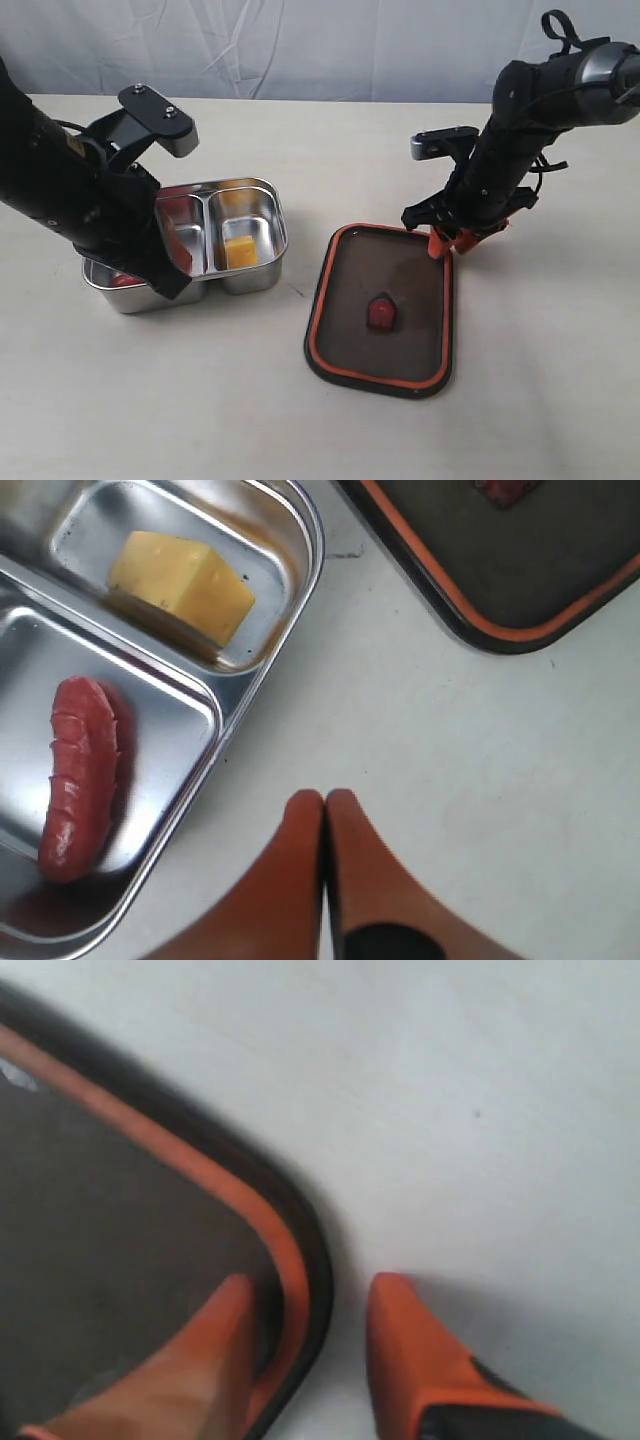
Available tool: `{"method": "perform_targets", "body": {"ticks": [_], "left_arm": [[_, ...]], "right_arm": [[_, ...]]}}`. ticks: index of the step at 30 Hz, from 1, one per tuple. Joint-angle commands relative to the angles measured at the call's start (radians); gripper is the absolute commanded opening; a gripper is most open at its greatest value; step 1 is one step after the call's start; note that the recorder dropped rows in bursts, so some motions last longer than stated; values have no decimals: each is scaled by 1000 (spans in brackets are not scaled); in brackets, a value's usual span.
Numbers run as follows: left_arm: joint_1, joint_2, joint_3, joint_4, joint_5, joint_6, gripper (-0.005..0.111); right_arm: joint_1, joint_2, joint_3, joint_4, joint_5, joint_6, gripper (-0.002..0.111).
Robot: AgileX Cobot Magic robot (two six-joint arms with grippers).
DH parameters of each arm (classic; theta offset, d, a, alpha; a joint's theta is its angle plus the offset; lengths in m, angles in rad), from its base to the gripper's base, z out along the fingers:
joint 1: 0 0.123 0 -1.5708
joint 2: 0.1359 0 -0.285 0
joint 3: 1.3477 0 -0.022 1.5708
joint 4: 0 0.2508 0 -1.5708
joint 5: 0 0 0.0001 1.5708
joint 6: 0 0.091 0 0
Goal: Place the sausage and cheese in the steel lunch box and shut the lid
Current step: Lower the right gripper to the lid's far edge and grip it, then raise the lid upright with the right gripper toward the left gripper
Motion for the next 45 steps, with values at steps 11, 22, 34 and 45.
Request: {"method": "perform_targets", "body": {"ticks": [11, 22, 34, 45], "left_arm": [[-2, -17, 3, -92, -22, -9, 0], [131, -57, -80, -496, 31, 104, 45], [422, -50, -84, -846, 321, 385, 48], [426, -20, -84, -861, 397, 412, 55]], "right_arm": [[-14, -7, -6, -1, -40, -10, -1], [-47, -267, -6, 47, -30, -106, -1], [-47, -325, -6, 472, 21, -429, -1], [-45, -325, -6, 716, 92, -598, -1]]}}
